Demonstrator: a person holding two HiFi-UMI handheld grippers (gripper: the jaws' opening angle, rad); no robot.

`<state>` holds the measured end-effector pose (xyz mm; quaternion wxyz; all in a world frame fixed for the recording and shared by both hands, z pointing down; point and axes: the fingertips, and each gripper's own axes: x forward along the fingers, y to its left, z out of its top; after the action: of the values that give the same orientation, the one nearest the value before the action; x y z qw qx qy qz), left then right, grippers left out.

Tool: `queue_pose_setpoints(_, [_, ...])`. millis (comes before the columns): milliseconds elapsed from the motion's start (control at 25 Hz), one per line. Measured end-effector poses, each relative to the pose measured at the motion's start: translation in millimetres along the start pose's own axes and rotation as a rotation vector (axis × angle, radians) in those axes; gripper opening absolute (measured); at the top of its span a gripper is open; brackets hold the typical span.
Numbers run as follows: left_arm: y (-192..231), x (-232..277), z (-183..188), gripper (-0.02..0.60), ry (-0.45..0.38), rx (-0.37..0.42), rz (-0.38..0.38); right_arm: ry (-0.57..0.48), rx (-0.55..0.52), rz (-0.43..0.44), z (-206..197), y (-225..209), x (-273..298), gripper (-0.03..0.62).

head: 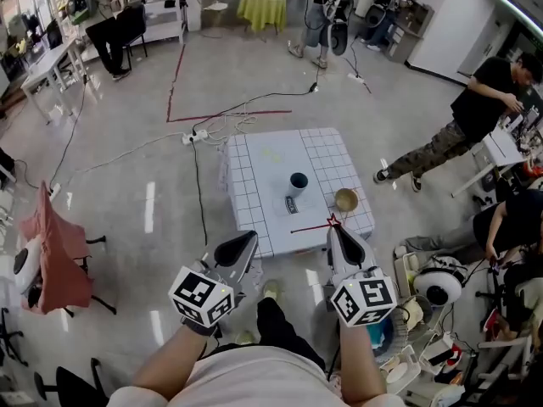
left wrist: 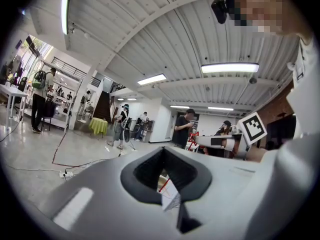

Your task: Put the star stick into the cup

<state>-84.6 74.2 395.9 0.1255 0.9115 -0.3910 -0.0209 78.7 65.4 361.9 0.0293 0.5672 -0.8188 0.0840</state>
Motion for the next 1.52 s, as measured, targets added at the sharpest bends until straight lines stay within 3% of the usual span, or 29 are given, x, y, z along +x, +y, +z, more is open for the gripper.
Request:
queue_pose_setpoints(640, [75.3, 157.1, -3.9, 0.006, 0.039, -0.01, 0.045, 0.052, 0.013, 0.028, -6.8, -126.8, 164.0, 0.029])
queue_pose_setpoints(920, [54.6, 181.4, -32.8, 0.006, 0.091, -0.01, 0.032, 0.075, 0.052, -0.003, -46.7, -160.2, 166.0, 0.029])
queue_pose_setpoints(1080, [59.6, 198.0, -44.8, 0.006, 0.113, -0.018, 0.014, 0.112, 0.071, -0.022, -71.9, -170.4, 180.6, 0.029])
queue_pose_setpoints(1520, [152.3, 278.6, -64.6, 0.006, 0.201, -0.042, -0.105, 0.215, 0.13, -0.119, -128.7, -188.9, 287.2, 0.029])
